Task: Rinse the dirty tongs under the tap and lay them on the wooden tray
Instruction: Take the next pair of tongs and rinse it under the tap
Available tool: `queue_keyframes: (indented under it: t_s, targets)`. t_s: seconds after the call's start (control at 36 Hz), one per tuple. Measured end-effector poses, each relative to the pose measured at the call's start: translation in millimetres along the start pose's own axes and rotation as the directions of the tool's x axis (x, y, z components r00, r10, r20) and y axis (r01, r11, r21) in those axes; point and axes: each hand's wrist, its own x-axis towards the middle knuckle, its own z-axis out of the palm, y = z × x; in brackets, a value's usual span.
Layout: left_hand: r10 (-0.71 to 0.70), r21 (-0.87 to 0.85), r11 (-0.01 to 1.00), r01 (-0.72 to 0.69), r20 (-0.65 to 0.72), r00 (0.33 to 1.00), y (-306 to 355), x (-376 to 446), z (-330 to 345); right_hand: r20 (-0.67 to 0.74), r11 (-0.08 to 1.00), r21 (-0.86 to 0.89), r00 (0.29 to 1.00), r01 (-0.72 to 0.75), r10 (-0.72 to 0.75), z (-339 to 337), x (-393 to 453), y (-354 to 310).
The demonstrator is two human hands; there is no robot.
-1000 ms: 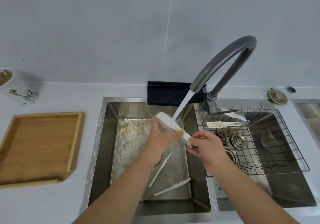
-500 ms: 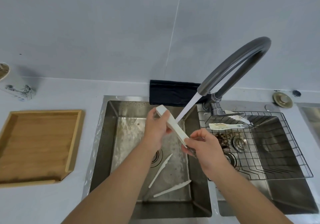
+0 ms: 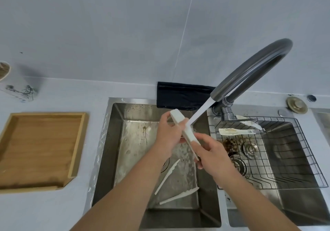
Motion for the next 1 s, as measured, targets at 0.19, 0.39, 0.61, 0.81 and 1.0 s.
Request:
queue_keyframes:
  t_s: [0.19,0.39,0.61,0.81,1.0]
  targets:
    - [-0.040,-0.039,0.998,0.041,0.010,0.999,-1,4,-5,0.010,0.998,-0.045,0.999,0.040,-0.039,-7,-8,-1]
    - [-0.083,-0.102,0.991,0.090,0.066,0.994,-6,-2,-10,-0.006,0.997,-0.079,1.000,0.012,-0.013,-7,-8,0]
    - [-0.038,-0.022,0.999,0.039,0.020,0.999,-20,-2,-10,0.013,0.977,-0.200,0.997,0.077,-0.076,1,-15,1]
    - [-0.023,0.132,0.990,0.045,-0.166,0.986,-12,11,-7,0.001,0.945,-0.309,0.993,0.112,-0.117,7,-18,8]
    - [0.014,0.129,0.991,-0.023,0.067,0.998,-10,-4,11,-0.100,0.982,-0.176,0.991,0.068,-0.086,-1,-15,0]
